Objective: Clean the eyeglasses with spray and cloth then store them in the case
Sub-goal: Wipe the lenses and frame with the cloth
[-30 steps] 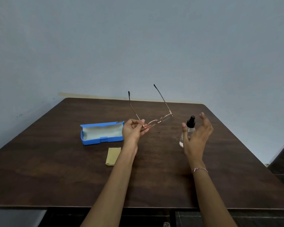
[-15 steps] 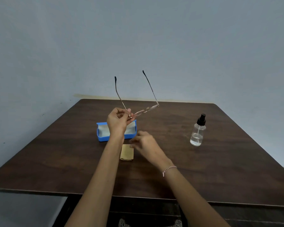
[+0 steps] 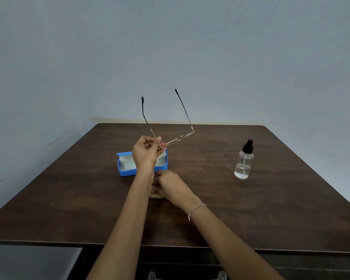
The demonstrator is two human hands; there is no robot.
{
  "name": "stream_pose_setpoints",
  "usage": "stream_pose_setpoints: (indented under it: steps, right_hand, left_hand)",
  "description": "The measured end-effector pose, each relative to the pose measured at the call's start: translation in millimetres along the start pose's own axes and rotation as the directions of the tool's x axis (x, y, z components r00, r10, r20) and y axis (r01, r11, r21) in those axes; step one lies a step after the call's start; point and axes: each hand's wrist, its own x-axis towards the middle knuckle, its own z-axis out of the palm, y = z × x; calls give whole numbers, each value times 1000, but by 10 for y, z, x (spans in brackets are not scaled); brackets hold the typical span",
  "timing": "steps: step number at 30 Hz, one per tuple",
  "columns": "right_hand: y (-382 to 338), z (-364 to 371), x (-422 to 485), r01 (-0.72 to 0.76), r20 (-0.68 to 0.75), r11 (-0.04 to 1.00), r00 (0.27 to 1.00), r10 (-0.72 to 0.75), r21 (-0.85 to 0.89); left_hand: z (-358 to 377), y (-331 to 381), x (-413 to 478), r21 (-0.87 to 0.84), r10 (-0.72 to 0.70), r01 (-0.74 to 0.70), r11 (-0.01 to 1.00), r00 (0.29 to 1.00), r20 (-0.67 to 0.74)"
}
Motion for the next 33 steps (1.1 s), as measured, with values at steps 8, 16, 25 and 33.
stream_pose_setpoints:
  steps: [8,16,25,33]
  right_hand:
    - [331,-408,-91,-52,91,920,996,18,389]
    - [1134,-879,-240,-277,217,323,953,210,905]
    - [1275,-759,-243,94,-202,228,832,517,969]
    - [1265,-688,-171,17,-723,910,613,319,415]
  left_hand:
    - [236,-83,20,1,16,-16,1000,999,32]
    - [479,-278,115,77,57,-63,995,995,85]
    - [601,-475,201,206,39,-63,977,992,121]
    - [703,-585,234,412,122,-234,881,952,281]
